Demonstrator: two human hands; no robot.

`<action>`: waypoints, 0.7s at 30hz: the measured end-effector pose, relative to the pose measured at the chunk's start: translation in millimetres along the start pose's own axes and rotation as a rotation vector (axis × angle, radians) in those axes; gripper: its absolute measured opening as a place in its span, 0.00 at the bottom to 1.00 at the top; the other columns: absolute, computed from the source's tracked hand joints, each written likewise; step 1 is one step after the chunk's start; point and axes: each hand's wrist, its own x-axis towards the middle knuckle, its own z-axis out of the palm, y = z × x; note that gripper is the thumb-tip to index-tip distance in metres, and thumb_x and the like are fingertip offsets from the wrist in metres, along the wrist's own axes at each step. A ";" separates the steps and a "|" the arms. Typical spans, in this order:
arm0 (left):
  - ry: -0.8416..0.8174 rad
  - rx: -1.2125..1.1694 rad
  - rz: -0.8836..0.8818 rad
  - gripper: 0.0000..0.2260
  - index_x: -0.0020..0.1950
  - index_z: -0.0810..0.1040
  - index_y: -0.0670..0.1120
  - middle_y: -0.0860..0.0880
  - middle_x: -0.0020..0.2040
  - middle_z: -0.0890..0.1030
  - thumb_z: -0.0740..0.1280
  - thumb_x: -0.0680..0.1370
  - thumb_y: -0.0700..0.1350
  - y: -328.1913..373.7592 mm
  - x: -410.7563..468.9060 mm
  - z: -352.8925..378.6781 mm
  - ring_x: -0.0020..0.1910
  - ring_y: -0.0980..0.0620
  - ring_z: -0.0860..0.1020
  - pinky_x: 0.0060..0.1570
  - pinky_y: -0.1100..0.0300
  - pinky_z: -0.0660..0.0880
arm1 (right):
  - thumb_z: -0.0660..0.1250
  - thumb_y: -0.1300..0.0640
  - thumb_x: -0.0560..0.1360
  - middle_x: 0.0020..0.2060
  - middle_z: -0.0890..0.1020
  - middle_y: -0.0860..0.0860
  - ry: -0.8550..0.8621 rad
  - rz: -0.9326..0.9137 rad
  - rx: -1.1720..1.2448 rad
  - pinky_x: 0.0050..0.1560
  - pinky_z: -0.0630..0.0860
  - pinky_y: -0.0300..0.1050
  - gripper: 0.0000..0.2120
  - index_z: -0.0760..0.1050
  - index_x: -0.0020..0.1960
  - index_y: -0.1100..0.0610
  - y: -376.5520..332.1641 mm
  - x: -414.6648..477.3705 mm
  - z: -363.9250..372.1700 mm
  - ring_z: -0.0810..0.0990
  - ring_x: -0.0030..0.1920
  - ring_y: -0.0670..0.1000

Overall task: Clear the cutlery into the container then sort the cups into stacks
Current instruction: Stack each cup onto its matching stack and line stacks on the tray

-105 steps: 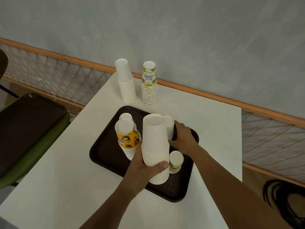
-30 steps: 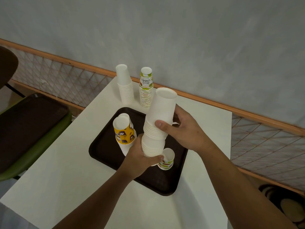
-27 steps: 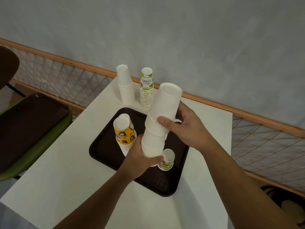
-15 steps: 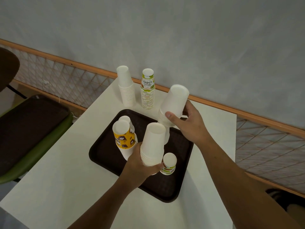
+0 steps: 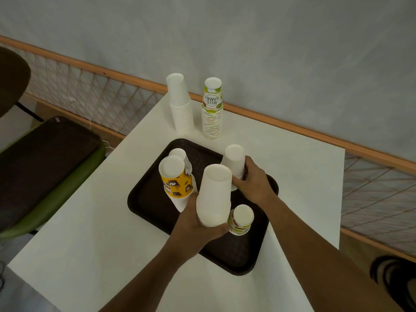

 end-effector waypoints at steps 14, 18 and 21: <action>0.011 0.045 0.073 0.40 0.71 0.67 0.59 0.58 0.64 0.77 0.79 0.62 0.60 22.0 -4.5 3.0 0.66 0.54 0.76 0.64 0.57 0.78 | 0.72 0.44 0.76 0.64 0.77 0.39 -0.113 -0.106 0.264 0.60 0.79 0.43 0.29 0.65 0.74 0.41 -65.9 -90.7 -54.7 0.79 0.61 0.45; -0.021 0.054 0.039 0.32 0.61 0.68 0.68 0.72 0.54 0.77 0.82 0.67 0.50 30.6 -6.9 -3.5 0.57 0.67 0.78 0.56 0.73 0.76 | 0.72 0.30 0.67 0.61 0.78 0.36 -0.240 -0.115 0.091 0.58 0.81 0.43 0.38 0.65 0.73 0.39 -80.6 -104.7 -47.4 0.80 0.60 0.44; 0.031 0.117 0.100 0.35 0.64 0.65 0.65 0.70 0.57 0.73 0.83 0.66 0.53 36.4 -6.0 -2.5 0.57 0.64 0.77 0.57 0.68 0.77 | 0.74 0.31 0.67 0.59 0.78 0.36 -0.178 -0.139 0.065 0.57 0.81 0.44 0.36 0.67 0.71 0.39 -84.8 -105.9 -46.6 0.79 0.59 0.43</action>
